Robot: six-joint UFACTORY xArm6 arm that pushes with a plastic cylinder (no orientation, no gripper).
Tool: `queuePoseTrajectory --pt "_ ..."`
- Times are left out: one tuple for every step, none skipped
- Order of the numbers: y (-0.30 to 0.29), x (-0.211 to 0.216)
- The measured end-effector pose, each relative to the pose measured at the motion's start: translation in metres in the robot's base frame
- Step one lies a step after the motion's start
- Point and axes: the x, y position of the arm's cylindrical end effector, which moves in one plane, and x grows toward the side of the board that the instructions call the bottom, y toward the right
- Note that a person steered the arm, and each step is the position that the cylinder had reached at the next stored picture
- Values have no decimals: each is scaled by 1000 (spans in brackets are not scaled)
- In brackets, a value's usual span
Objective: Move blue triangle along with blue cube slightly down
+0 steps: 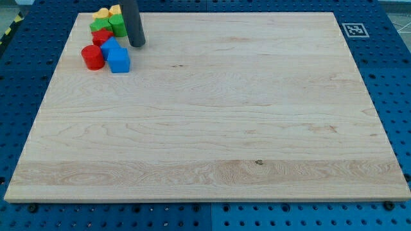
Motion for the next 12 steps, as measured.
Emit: queuePoseTrajectory --pt "-13 -3" --pt "-20 -3" --pt "-20 -3" --pt "-27 -3" --pt "-47 -3" --pt "-55 -3" --pt "-55 -3" --pt "-53 6" --pt "-47 23" --pt "-33 37" --pt "-24 43" --pt "-23 40"
